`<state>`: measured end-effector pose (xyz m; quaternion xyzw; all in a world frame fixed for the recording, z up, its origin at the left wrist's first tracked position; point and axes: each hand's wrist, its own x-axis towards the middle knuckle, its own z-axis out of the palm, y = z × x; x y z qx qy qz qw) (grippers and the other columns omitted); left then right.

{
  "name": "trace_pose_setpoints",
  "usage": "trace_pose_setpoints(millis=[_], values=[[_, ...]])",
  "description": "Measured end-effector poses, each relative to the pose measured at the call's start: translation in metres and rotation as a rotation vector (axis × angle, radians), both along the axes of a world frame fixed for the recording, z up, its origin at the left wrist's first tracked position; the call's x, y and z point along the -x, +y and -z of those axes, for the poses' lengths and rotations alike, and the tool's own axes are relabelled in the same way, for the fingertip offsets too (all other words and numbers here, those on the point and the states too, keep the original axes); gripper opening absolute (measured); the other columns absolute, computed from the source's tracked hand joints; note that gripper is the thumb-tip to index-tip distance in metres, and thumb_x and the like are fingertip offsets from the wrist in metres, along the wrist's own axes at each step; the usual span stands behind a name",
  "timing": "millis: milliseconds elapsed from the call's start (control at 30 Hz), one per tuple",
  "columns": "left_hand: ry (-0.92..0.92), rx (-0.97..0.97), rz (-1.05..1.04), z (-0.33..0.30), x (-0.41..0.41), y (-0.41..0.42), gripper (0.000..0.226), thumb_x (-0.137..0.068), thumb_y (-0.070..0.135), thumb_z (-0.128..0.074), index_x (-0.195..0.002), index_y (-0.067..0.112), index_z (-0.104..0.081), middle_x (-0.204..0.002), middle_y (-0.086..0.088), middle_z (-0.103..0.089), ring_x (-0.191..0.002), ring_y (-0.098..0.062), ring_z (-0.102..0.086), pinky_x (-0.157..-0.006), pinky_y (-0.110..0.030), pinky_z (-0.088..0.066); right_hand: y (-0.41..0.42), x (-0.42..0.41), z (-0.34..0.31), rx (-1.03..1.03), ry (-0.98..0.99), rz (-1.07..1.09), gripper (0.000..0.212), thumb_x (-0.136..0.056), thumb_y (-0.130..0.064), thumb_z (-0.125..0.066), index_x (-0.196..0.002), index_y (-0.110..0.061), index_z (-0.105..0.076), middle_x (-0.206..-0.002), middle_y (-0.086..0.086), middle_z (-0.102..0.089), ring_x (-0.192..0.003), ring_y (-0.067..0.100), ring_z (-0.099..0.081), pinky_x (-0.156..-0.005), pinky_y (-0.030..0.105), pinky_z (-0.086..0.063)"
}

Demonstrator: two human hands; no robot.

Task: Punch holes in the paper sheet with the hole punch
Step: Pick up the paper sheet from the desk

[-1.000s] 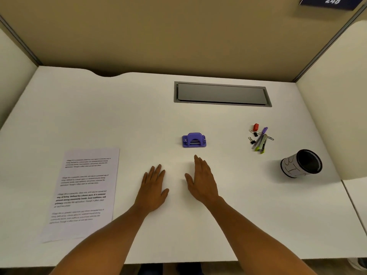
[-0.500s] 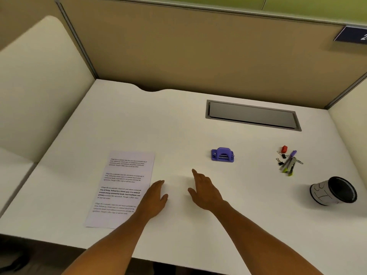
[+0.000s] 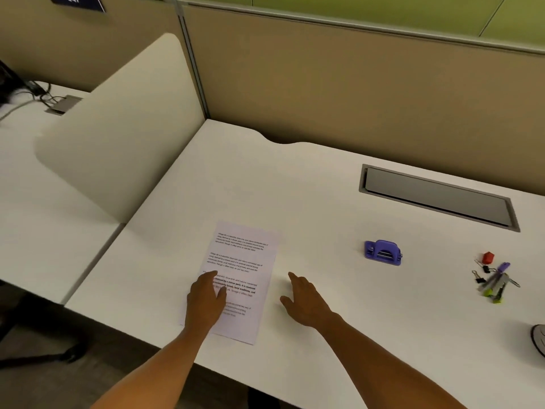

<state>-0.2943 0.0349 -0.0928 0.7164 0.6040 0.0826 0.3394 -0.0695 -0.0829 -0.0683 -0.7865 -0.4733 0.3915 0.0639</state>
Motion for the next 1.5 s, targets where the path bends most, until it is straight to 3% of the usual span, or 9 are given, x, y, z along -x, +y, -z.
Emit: trace_pose_setpoints(millis=[200,333,467,533,600,800,967,1133,1500], values=[[0.038,0.050,-0.104,0.000,0.020,0.026,0.056,-0.091,0.023,-0.067,-0.140,0.009,-0.046,-0.139,-0.015,-0.053,-0.127,-0.033,-0.051,-0.105,-0.049,-0.048,0.028,0.021,-0.001,0.014,0.252,0.336,0.075,-0.096,-0.041,-0.057,-0.155,-0.009,-0.024,-0.156,0.012,-0.037,-0.142,0.024,-0.038,-0.116,0.035,-0.033],[0.079,0.092,-0.161,0.006,0.024,0.041,0.059,-0.090,0.025,-0.068,-0.140,0.006,-0.045,-0.139,-0.018,-0.051,-0.128,-0.037,-0.048,-0.105,-0.051,-0.045,0.043,0.030,-0.001,0.021,0.319,0.466,0.064,-0.096,-0.038,-0.059,-0.146,-0.003,-0.039,-0.145,0.010,-0.049,-0.131,0.024,-0.049,-0.101,0.029,-0.039],[0.100,0.130,-0.215,0.009,0.021,0.048,0.061,-0.085,0.026,-0.073,-0.136,0.004,-0.048,-0.135,-0.022,-0.050,-0.126,-0.040,-0.046,-0.103,-0.052,-0.044,0.054,0.033,0.002,0.015,0.373,0.619,0.023,-0.093,-0.029,-0.062,-0.098,-0.008,-0.055,-0.096,0.004,-0.058,-0.078,0.011,-0.051,-0.064,0.022,-0.042],[0.128,0.171,-0.219,0.012,0.018,0.055,0.066,-0.082,0.029,-0.076,-0.136,0.005,-0.048,-0.134,-0.021,-0.049,-0.127,-0.040,-0.045,-0.102,-0.052,-0.044,0.062,0.035,0.005,0.011,0.432,0.706,0.024,-0.092,-0.020,-0.062,-0.075,-0.011,-0.046,-0.074,-0.001,-0.048,-0.063,0.008,-0.044,-0.051,0.019,-0.035],[0.165,0.186,-0.229,0.010,0.014,0.056,0.069,-0.080,0.033,-0.078,-0.136,0.006,-0.047,-0.134,-0.019,-0.047,-0.126,-0.039,-0.044,-0.100,-0.053,-0.045,0.065,0.037,0.003,0.007,0.468,0.735,0.028,-0.091,-0.014,-0.060,-0.068,-0.013,-0.043,-0.068,-0.001,-0.044,-0.059,0.010,-0.042,-0.050,0.020,-0.032],[0.235,0.203,-0.240,0.011,0.006,0.059,0.069,-0.077,0.034,-0.081,-0.131,0.005,-0.048,-0.129,-0.019,-0.045,-0.121,-0.039,-0.046,-0.096,-0.050,-0.048,0.077,0.045,0.007,0.030,0.509,0.729,0.006,-0.089,-0.012,-0.058,-0.086,-0.006,-0.058,-0.079,0.004,-0.054,-0.069,0.016,-0.049,-0.061,0.025,-0.037],[0.217,0.208,-0.225,0.012,0.005,0.056,0.067,-0.077,0.028,-0.082,-0.129,0.003,-0.048,-0.129,-0.020,-0.045,-0.120,-0.039,-0.046,-0.097,-0.049,-0.046,0.081,0.050,0.010,0.045,0.511,0.744,0.034,-0.087,-0.014,-0.059,-0.108,0.012,-0.062,-0.086,0.007,-0.056,-0.078,0.020,-0.052,-0.063,0.027,-0.037],[0.209,0.202,-0.201,0.015,0.007,0.056,0.065,-0.075,0.025,-0.084,-0.124,0.003,-0.049,-0.124,-0.020,-0.049,-0.115,-0.036,-0.051,-0.096,-0.044,-0.046,0.081,0.050,0.011,0.053,0.503,0.748,0.009,-0.086,-0.014,-0.059,-0.087,-0.006,-0.063,-0.082,0.005,-0.053,-0.072,0.017,-0.048,-0.060,0.025,-0.035],[0.101,0.232,-0.146,0.016,0.012,0.060,0.033,-0.086,0.015,-0.071,-0.114,0.004,-0.057,-0.116,-0.016,-0.066,-0.100,-0.031,-0.064,-0.081,-0.039,-0.055,0.079,0.050,0.018,0.041,0.499,0.752,0.026,-0.087,-0.012,-0.059,-0.104,0.007,-0.065,-0.089,0.006,-0.058,-0.077,0.019,-0.053,-0.059,0.025,-0.038]])
